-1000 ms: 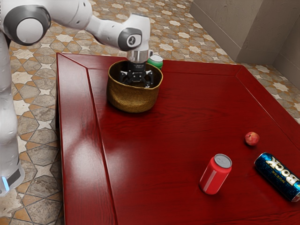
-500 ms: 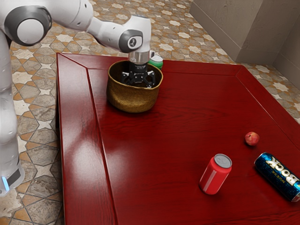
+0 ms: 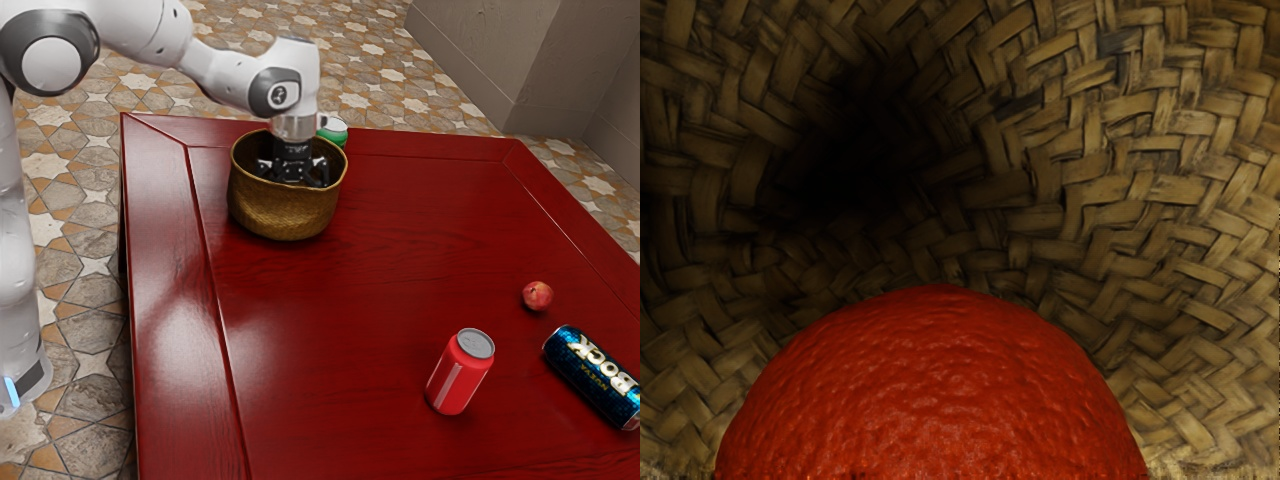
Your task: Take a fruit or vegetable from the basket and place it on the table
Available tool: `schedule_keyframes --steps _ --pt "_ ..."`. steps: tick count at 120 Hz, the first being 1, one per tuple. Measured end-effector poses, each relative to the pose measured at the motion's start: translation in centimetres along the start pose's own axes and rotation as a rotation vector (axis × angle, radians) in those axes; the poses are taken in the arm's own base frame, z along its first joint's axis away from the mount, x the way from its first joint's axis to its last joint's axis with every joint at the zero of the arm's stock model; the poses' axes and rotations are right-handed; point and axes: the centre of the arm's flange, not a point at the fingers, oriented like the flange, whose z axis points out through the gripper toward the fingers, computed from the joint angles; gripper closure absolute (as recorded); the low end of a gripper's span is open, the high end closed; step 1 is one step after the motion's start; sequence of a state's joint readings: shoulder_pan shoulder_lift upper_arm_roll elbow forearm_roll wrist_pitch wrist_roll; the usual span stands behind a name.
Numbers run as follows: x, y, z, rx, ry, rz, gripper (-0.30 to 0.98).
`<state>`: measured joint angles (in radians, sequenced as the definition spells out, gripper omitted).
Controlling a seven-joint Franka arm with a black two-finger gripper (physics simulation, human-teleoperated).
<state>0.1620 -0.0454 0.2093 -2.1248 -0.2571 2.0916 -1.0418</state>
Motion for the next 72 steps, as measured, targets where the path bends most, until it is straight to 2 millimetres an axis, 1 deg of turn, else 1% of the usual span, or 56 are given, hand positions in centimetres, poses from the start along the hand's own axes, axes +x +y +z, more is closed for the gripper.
schedule_keyframes --steps 20,55,72 --pt "-0.1 0.1 0.3 0.000 -0.005 -0.005 0.00" --pt "1.7 -0.5 0.3 -0.004 -0.003 -0.041 0.00" --pt "2.2 -0.6 1.0 0.006 -0.003 -0.050 0.00"
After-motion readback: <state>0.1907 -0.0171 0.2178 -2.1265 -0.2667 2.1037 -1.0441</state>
